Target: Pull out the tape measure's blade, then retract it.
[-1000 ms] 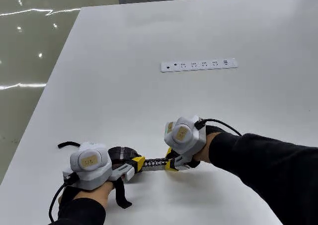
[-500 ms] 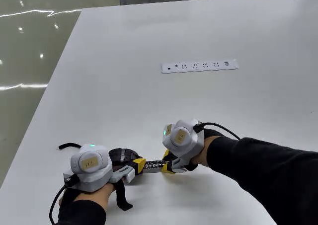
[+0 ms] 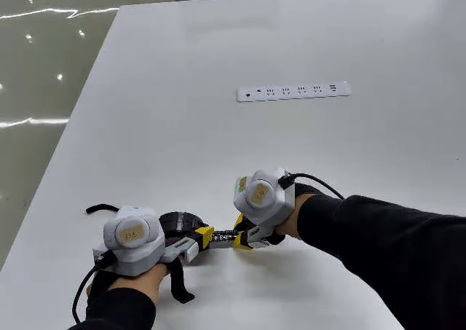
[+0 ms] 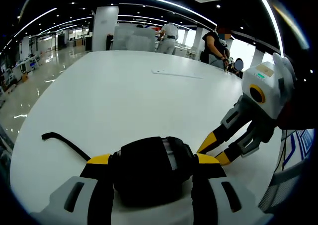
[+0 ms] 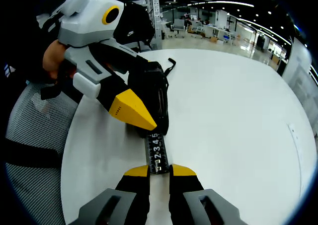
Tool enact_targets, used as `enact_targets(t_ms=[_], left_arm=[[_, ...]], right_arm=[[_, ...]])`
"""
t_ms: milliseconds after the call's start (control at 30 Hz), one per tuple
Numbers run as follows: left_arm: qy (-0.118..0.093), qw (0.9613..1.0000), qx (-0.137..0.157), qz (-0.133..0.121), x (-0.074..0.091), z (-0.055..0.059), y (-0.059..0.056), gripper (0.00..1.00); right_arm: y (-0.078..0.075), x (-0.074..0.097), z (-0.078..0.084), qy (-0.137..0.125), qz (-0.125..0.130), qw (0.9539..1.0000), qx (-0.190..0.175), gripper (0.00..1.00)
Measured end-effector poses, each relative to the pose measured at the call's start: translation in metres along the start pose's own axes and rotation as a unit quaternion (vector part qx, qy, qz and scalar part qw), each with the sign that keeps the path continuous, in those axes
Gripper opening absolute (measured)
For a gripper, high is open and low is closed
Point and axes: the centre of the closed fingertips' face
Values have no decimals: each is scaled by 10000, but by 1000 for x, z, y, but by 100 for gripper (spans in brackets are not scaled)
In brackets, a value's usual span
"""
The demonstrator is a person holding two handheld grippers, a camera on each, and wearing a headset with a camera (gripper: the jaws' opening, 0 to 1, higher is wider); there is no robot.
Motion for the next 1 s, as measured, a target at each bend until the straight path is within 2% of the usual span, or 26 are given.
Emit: enact_targets(t_ms=[133,1000], left_arm=[[-4,10000,14,-1,0,0,0,58],[20,10000,47,-8,-1,0,0,58]], right_arm=[[0,-1,-2,-77,-27,9999,-93,10],[1,-9,-13,-97,78,9998,126,10]])
Point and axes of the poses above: the centre of the closed fingertips' face, and the gripper's own axes: x roughly backward along the fingers, y roughly to its left, z roughly out of its underside, and after that the axes turned 5 degrees about -z, right-handed
